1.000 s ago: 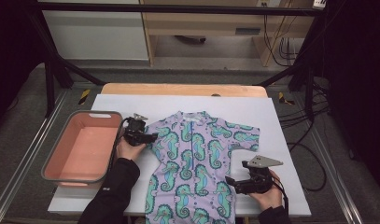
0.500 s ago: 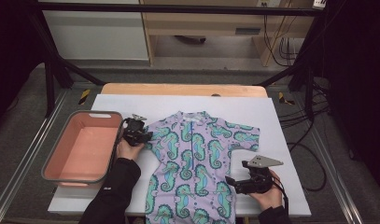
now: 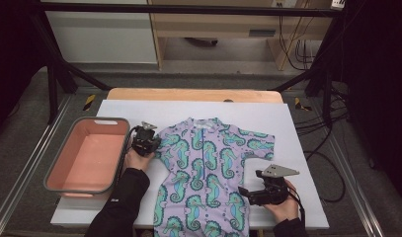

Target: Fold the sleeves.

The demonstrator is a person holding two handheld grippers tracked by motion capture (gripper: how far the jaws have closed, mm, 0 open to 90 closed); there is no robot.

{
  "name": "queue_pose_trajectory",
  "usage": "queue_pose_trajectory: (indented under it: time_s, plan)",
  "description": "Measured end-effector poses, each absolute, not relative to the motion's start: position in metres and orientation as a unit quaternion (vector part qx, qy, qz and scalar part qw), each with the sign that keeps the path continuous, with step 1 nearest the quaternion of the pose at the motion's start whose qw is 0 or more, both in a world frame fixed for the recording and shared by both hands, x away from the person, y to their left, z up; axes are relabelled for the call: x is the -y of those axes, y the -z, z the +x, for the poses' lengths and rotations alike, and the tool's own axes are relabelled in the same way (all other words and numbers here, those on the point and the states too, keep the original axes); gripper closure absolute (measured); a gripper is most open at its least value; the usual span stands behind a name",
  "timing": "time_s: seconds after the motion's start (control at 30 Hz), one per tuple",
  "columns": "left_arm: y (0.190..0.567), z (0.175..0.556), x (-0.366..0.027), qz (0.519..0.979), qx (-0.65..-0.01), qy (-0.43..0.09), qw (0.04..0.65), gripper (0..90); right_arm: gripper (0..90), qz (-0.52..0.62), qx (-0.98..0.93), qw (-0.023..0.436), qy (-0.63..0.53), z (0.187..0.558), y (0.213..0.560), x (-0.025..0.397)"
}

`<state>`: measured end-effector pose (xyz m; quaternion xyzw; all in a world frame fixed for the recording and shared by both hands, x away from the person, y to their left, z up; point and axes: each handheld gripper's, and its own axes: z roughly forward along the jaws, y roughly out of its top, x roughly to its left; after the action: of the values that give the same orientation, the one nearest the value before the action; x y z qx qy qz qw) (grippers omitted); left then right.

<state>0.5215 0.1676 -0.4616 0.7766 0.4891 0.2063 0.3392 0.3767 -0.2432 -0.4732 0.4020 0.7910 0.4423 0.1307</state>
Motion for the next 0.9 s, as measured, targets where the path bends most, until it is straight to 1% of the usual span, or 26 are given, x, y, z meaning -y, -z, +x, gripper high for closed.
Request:
queue_pose_trajectory:
  time_s: [0.17,0.4,0.6,0.73,0.9]
  plan:
    - [0.439,0.511,-0.159,0.771,-0.458,-0.222,0.382,89.4,6.1,0.401,-0.792,0.131,-0.442,0.377,0.474,0.243]
    - [0.425,0.499,-0.128,0.794,-0.411,-0.213,0.395,89.3,6.2,0.400,-0.793,0.130,-0.441,0.377,0.474,0.243]
    - [0.431,0.495,-0.094,0.819,-0.380,-0.197,0.381,89.3,6.3,0.400,-0.793,0.129,-0.441,0.377,0.473,0.243]
    - [0.441,0.497,-0.078,0.832,-0.370,-0.187,0.369,89.2,6.4,0.399,-0.794,0.128,-0.441,0.377,0.474,0.242]
    - [0.454,0.503,-0.068,0.837,-0.374,-0.149,0.372,88.8,6.5,0.400,-0.794,0.127,-0.440,0.376,0.474,0.242]
